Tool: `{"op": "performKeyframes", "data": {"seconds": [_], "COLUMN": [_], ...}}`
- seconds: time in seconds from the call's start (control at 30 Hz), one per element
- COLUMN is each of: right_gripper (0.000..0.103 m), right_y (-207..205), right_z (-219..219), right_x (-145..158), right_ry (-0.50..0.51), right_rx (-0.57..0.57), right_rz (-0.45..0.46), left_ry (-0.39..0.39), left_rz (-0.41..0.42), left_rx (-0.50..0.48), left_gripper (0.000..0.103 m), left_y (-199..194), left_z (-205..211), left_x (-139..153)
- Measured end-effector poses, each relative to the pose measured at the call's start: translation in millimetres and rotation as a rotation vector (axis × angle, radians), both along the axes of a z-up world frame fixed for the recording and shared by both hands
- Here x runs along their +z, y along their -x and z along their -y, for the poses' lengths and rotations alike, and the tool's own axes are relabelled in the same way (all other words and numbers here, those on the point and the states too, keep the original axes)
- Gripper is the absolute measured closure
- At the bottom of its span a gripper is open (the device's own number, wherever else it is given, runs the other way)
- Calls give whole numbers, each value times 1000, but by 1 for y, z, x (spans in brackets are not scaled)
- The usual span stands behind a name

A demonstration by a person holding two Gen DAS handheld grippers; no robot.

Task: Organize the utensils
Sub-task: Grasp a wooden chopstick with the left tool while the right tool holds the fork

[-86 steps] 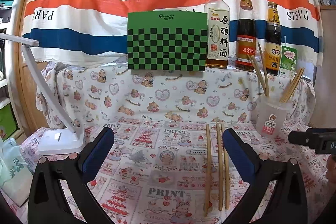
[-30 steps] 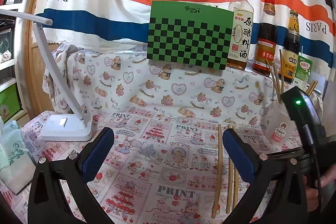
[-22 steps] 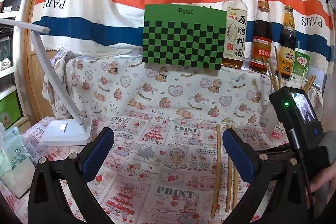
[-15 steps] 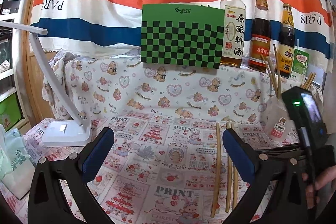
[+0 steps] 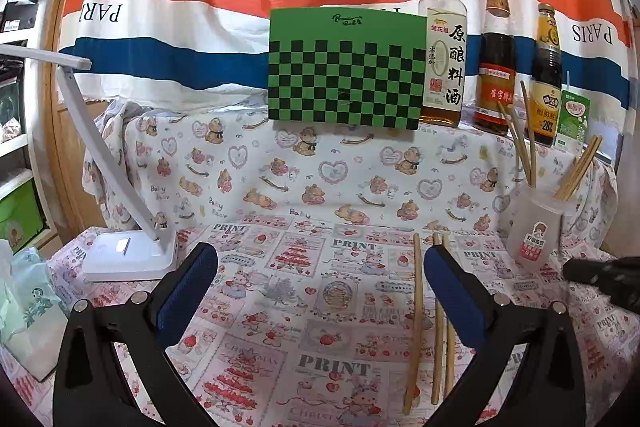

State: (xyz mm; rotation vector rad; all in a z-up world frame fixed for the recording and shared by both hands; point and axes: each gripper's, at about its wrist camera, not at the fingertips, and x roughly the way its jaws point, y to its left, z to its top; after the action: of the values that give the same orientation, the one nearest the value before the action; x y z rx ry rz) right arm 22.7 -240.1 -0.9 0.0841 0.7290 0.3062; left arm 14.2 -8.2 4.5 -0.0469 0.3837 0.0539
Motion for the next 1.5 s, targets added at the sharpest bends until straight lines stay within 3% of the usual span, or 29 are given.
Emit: {"op": "performKeyframes", "data": {"seconds": [0.07, 0.23, 0.4, 0.5, 0.57, 0.67, 0.83, 0.9, 0.97, 1.07, 1.27, 1.43, 1.47, 1.5], "right_gripper": [100, 100, 100, 100, 100, 100, 100, 100, 100, 100, 100, 100, 100, 100], "right_y": [2, 4, 6, 9, 11, 10, 8, 7, 7, 7, 5, 4, 4, 4], "right_z": [6, 10, 12, 14, 15, 16, 16, 16, 16, 16, 18, 20, 21, 20], "right_x": [5, 7, 7, 9, 12, 12, 8, 8, 8, 8, 7, 7, 7, 7], "right_ry": [-29, -36, -31, -45, -54, -62, -53, -52, -49, -50, -56, -68, -70, -69], "right_rx": [-6, -7, -11, 13, 9, 10, 0, -4, -7, -3, -12, -16, -16, -16], "right_rz": [19, 20, -20, -9, -3, -8, -21, -24, -25, -20, -26, -28, -29, -30], "left_ry": [-14, -16, -15, 88, 162, 184, 75, 20, 40, 20, -121, -86, -79, -69], "left_rz": [-17, -156, -306, -398, -443, -451, -471, -508, -526, -528, -522, -528, -528, -528], "left_rx": [1, -162, -254, -273, -273, -293, -352, -336, -339, -326, -291, -298, -298, -304], "left_gripper": [1, 3, 21, 34, 49, 58, 60, 69, 81, 82, 82, 83, 96, 97], "left_y": [-2, -25, -38, -46, -52, -49, -40, -43, -45, -44, -42, -44, -44, -43], "left_z": [3, 16, 28, 21, 12, 11, 32, 39, 38, 39, 59, 53, 52, 50], "left_x": [-1, -11, -26, -36, -42, -42, -46, -52, -54, -54, -55, -56, -56, -56]}}
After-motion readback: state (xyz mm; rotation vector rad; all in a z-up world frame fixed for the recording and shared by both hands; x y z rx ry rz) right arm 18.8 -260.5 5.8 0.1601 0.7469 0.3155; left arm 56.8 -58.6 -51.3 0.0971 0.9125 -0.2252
